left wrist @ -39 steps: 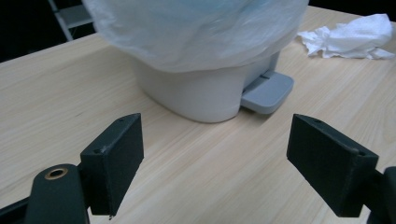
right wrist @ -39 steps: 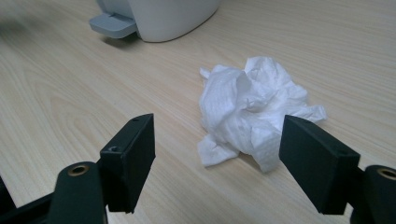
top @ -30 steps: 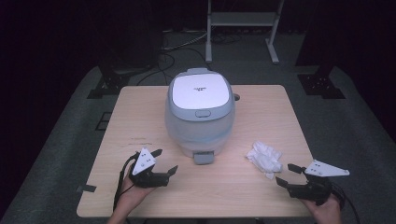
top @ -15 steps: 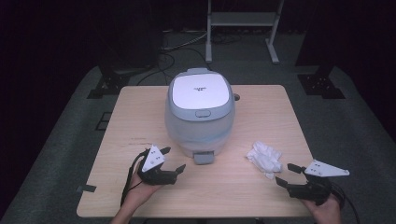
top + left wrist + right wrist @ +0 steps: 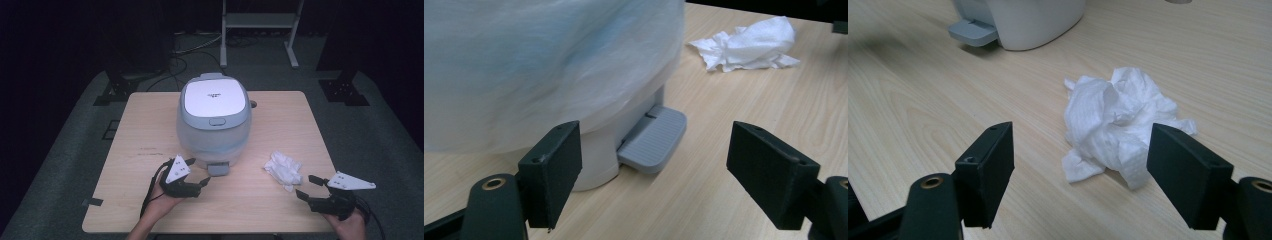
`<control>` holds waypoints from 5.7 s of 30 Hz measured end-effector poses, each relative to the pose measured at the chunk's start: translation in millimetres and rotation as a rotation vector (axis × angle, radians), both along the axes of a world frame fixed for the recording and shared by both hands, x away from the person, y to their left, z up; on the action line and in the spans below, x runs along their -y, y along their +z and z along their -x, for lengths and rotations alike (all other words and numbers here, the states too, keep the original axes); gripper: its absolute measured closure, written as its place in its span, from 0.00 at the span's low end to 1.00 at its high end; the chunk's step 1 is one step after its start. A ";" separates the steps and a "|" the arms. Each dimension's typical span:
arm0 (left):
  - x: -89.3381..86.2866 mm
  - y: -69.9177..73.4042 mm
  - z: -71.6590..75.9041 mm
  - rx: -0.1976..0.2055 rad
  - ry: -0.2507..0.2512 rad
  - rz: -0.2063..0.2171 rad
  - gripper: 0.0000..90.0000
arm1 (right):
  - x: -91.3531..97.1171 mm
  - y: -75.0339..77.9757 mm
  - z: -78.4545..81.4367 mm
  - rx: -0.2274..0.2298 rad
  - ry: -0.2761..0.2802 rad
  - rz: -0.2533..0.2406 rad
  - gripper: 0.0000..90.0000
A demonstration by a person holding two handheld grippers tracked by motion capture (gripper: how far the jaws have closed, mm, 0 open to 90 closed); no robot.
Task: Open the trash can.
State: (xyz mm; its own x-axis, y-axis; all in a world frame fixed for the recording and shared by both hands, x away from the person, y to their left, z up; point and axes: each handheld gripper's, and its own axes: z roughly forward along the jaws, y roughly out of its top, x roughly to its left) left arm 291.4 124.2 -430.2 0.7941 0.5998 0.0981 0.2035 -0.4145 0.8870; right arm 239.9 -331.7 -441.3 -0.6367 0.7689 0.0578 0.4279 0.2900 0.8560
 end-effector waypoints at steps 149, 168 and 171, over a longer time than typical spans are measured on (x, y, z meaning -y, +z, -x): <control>44.1 -49.5 -39.5 -0.091 -0.020 -0.105 0.89 | -21.0 23.4 -52.3 -0.194 0.042 0.102 0.94; 44.4 -49.7 -39.1 -0.092 -0.017 -0.100 0.89 | -24.1 75.4 -43.8 -0.092 0.072 0.051 0.94; 44.5 -49.8 -39.1 -0.092 -0.016 -0.100 0.89 | -23.7 83.2 -43.0 -0.085 0.079 0.036 0.94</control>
State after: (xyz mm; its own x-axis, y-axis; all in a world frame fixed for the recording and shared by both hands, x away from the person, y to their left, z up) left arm 330.5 79.7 -479.9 0.8121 0.5776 0.0836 0.2742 -0.5040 0.8190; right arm 282.9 -308.1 -358.1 -0.6890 0.7194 0.0878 0.4736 0.3552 0.8060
